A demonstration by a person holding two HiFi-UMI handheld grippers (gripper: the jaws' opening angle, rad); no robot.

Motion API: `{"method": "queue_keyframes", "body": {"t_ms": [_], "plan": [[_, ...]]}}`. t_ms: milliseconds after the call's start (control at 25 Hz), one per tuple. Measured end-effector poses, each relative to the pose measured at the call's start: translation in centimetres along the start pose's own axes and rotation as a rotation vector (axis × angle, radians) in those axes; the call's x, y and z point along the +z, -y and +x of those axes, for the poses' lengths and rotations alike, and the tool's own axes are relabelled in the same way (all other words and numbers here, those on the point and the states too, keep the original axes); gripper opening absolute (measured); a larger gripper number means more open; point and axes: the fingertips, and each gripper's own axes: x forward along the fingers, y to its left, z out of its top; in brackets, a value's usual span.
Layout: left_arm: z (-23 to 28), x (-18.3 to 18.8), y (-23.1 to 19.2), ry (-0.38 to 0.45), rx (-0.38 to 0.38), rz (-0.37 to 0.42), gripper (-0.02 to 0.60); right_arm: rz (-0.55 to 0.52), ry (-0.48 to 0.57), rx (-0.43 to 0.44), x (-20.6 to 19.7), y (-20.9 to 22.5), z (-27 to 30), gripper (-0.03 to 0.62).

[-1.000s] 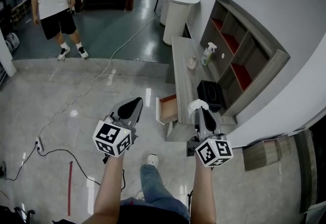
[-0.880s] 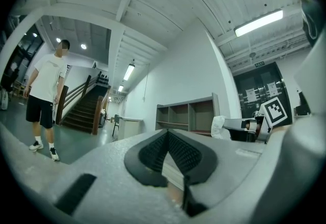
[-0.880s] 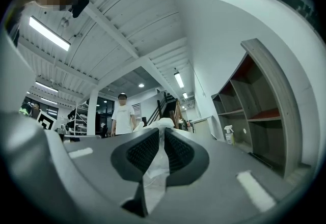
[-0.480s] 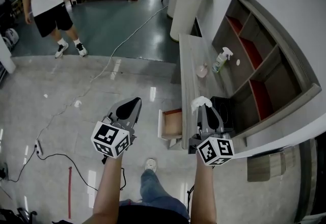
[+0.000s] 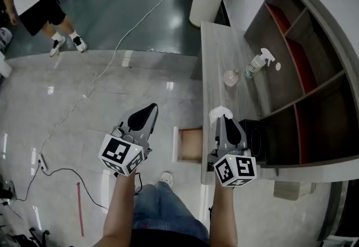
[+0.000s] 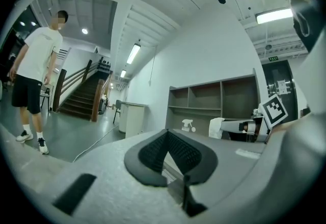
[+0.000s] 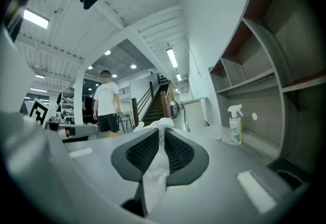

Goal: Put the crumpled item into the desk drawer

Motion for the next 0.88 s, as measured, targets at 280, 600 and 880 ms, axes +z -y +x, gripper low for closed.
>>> {"method": "queue_keyframes", "body": {"t_ms": [280, 600, 880], "plan": [[3.5, -5.3, -3.0, -0.106, -0.026, -0.054, 0.003, -0.05, -0.219, -0.152, -8.7, 1.5, 3.0, 0.047], [4.2, -16.9, -3.4, -0.27, -0.084, -0.146, 0.003, -0.095, -0.508, -0.369, -22.4, 2.0, 1.9, 0.048], [2.8, -25.6, -4.4, -0.338, -0.079, -0.213, 0.003, -0.079, -0.678, -0.456, -32.6, 2.5, 0.5, 0.063]]}}
